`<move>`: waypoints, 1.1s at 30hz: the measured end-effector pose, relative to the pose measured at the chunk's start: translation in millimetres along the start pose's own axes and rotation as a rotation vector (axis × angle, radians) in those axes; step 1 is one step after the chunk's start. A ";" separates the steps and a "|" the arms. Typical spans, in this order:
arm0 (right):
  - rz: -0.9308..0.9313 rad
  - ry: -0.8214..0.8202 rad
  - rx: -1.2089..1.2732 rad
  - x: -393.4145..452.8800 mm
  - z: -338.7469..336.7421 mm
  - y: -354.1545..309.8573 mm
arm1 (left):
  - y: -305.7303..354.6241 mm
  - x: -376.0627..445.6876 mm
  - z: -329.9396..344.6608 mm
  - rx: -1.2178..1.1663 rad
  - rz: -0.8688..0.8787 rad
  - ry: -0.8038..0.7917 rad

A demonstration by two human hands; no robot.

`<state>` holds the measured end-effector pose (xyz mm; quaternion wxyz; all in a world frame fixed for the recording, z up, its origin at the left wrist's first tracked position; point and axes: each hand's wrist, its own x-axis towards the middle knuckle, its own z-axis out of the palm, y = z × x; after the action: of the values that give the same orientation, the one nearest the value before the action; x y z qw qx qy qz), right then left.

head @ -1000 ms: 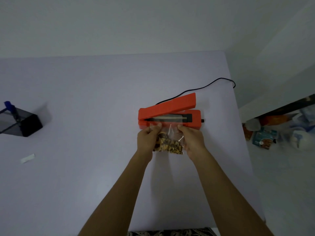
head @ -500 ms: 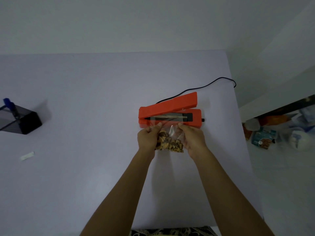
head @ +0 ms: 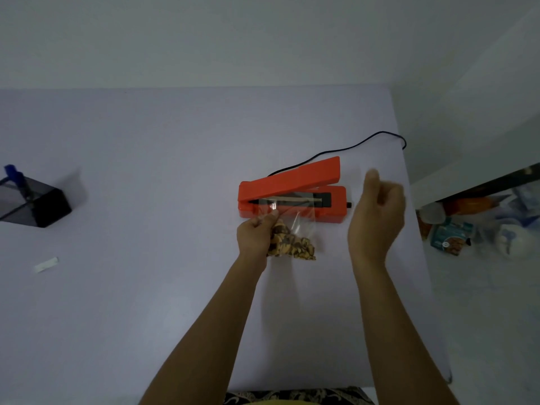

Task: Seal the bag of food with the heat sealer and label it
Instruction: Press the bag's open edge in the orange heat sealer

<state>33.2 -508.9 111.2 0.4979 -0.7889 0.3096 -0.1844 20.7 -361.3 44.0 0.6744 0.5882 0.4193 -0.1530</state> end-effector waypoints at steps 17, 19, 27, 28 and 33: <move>0.120 -0.336 -0.116 27.3 10.6 20.4 | -0.8 6.4 -1.6 0.021 0.018 -0.012; 0.136 -0.341 -0.149 31.0 12.1 28.7 | -0.6 6.4 -2.3 0.016 0.019 -0.011; 0.100 -0.395 -0.216 36.8 22.7 46.1 | -3.8 9.7 -5.0 0.009 0.003 -0.012; 0.096 -0.402 -0.224 37.4 24.9 46.4 | -3.7 9.9 -5.0 0.002 0.002 -0.017; 0.135 -0.412 -0.252 37.9 43.9 38.3 | -4.9 10.6 -6.5 -0.004 0.001 -0.024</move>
<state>75.9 -516.9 56.9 0.4591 -0.8433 0.2741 0.0539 21.1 -353.6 33.1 0.6806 0.5852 0.4113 -0.1587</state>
